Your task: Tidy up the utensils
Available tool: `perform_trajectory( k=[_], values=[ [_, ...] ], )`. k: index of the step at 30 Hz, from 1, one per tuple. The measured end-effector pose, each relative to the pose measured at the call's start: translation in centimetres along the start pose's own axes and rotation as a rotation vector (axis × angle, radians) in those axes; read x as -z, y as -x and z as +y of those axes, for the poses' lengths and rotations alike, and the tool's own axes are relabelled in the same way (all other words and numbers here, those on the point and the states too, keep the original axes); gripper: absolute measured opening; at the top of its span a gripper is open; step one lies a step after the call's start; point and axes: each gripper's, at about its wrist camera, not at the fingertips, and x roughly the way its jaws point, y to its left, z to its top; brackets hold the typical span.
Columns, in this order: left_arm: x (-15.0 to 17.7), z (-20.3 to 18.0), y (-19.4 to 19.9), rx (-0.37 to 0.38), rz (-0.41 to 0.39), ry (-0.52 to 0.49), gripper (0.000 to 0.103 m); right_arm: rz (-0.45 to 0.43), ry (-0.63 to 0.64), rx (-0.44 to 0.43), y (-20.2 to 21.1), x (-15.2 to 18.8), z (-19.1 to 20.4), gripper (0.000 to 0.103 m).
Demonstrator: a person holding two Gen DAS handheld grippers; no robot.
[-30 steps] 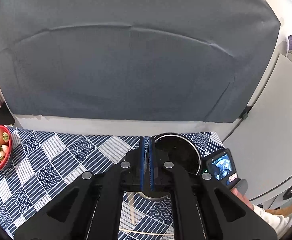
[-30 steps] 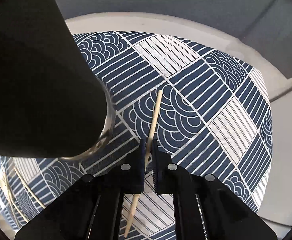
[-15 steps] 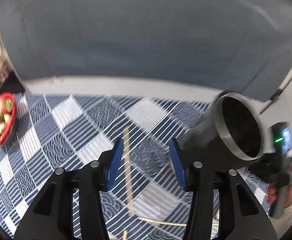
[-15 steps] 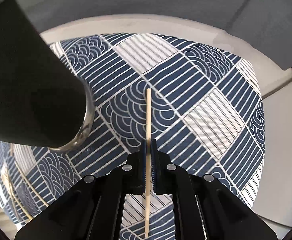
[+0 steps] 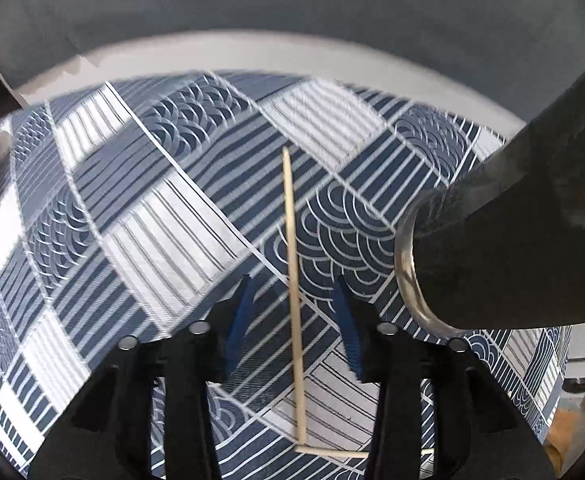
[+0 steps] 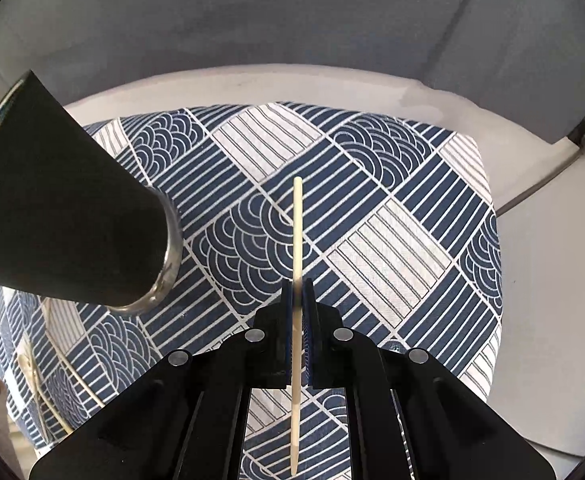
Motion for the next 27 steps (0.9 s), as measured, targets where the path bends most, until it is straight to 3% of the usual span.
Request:
perform_trajectory(
  k=[3,5,7,17,27],
  values=[
    [-0.2,-0.1,-0.3,-0.025,-0.003,-0.014,0.028,-0.016,0.009,-0.008,0.3,-0.5,0.9,0.004],
    [-0.3,-0.4,-0.6,-0.094,0.001,-0.051,0.013,-0.026,0.014,-0.008,0.6,-1.0,1.1,0.004],
    [-0.2,-0.3,-0.6,-0.087,-0.001,-0.044,0.005,-0.042,0.017,-0.012,1.3,-1.4,1.2,0.004],
    [1.1,-0.1,1.5,-0.102,-0.031,-0.005,0.005,-0.142,0.040,-0.015,5.7,-2.8,1.3,0.004],
    [0.4,-1.8,11.3,-0.116,-0.237,-0.027,0.005,-0.318,0.091,-0.053,12.9,-4.1,2.6,0.004]
  ],
)
